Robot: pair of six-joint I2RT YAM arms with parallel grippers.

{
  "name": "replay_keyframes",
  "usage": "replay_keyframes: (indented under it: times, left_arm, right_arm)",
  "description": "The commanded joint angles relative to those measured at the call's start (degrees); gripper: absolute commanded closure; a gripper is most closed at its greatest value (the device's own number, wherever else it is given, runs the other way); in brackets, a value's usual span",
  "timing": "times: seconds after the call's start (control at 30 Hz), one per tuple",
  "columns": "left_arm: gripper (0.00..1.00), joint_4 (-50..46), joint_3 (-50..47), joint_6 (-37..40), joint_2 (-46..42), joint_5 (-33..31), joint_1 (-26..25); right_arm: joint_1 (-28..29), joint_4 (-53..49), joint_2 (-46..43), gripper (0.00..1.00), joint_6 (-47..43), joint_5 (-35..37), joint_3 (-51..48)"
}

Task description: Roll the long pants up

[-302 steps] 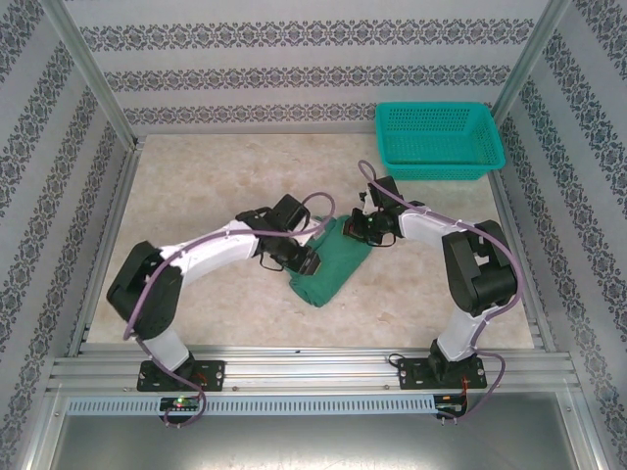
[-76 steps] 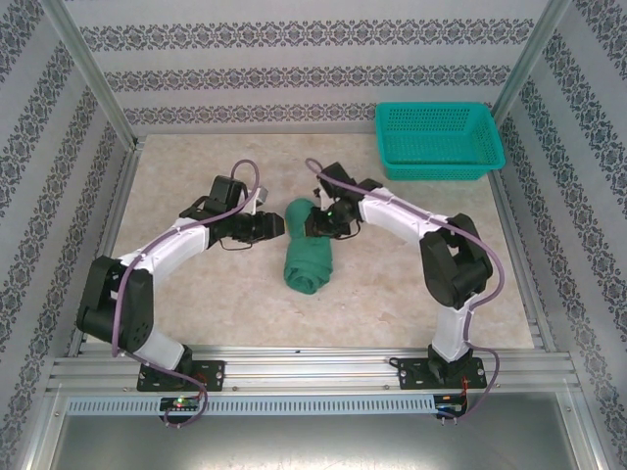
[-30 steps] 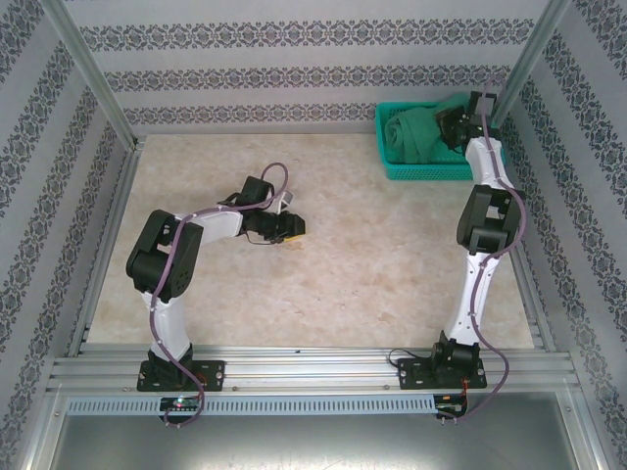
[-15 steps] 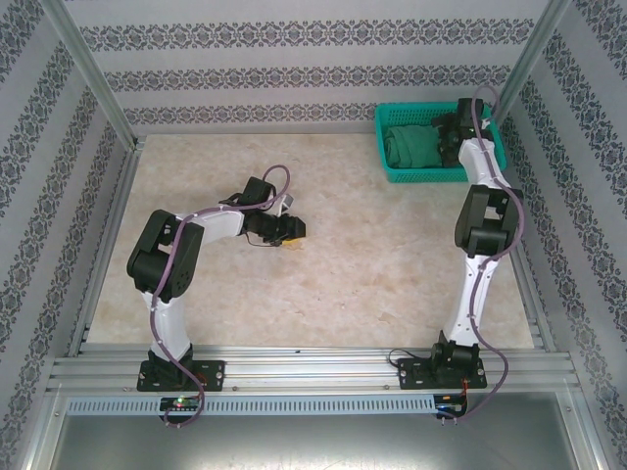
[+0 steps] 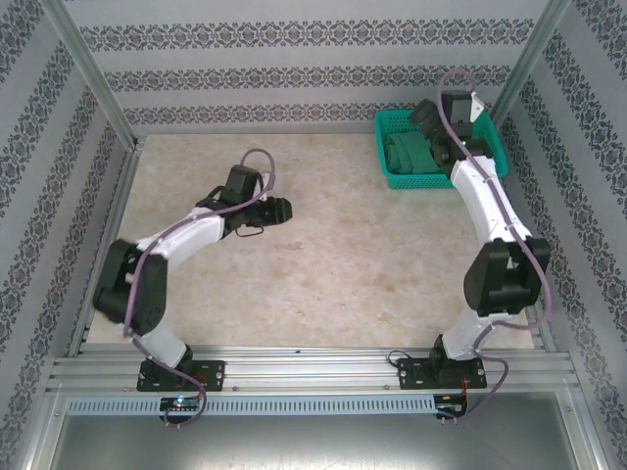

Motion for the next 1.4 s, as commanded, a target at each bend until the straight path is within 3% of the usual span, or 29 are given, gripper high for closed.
replay_keyframes:
  times: [0.0,0.07,0.1,0.17,0.3,0.33,0.37,0.4,0.5,0.6,0.7,0.8,0.93,1.0,1.13,1.3,1.37]
  left_arm:
    - [0.57,6.5,-6.4,6.0,-9.5,-17.5,-0.5]
    - [0.57,12.3,-11.2,12.0,-14.8,-21.4,-0.5]
    - [0.50,15.4,-13.9,15.0,-17.2,-23.2,-0.5]
    - [0.43,16.5,-16.6,19.9,-20.9,-28.8,-0.5]
    - [0.38,14.7,-19.5,24.7,-25.8,-46.0,0.1]
    - [0.34,17.5,-21.9,25.4,-27.4,-49.2,0.2]
    - [0.20,20.6,-24.7,26.0,-29.1,-50.6,0.5]
    - [0.00,25.2,-28.5,27.0,-31.2,-50.4,1.0]
    - [0.00,35.7,-36.9,29.6,-34.6,-49.5,2.2]
    - [0.00,40.0,-39.5,34.8,-31.7,-52.9,3.4]
    - [0.00,48.7,-43.4,34.1,-27.9,-53.1,6.2]
    - [0.00,53.9,-44.0,31.0,-21.1,-47.9,9.2]
    - [0.00,61.6,-41.5,30.9,-7.3,-50.1,10.1]
    - [0.00,57.1,-39.9,30.2,-7.9,-50.0,10.1]
    - [0.00,60.1,-42.3,30.4,-8.5,-44.5,11.4]
    - [0.00,58.5,-42.6,32.8,-9.9,-39.9,11.0]
    - [0.00,62.3,-41.4,33.1,-5.2,-40.0,11.3]
  right_arm:
    - [4.2,1.7,-6.4,0.02,-15.0,-5.0,-9.4]
    - [7.5,3.1,-11.2,0.02,-17.4,-3.2,-16.1]
    - [9.3,4.4,-13.8,0.02,-18.2,-1.9,-19.7]
    - [13.4,6.8,-18.5,0.02,-20.1,1.3,-25.8]
    - [22.1,11.5,-24.0,0.02,-26.0,6.5,-34.7]
    - [23.3,10.9,-24.2,0.02,-26.2,5.5,-35.3]
    - [24.0,10.0,-24.0,0.02,-26.0,4.7,-35.5]
    - [24.8,9.0,-23.7,0.02,-25.7,4.6,-35.5]
    - [26.3,10.1,-23.8,0.02,-25.1,6.2,-37.2]
    - [26.4,13.0,-25.0,0.02,-25.6,7.3,-39.7]
    - [26.1,15.0,-25.6,0.02,-25.7,10.1,-41.8]
    - [25.2,16.6,-26.0,0.02,-25.0,10.7,-44.2]
    - [24.7,18.6,-29.3,0.02,-25.2,12.1,-48.3]
    - [24.6,24.0,-33.8,0.02,-26.6,13.8,-53.2]
    - [22.5,39.7,-43.1,0.02,-35.3,16.8,-65.7]
    - [15.2,37.8,-46.5,0.02,-37.0,16.4,-70.2]
    - [11.4,41.0,-46.5,0.02,-36.5,15.1,-73.3]
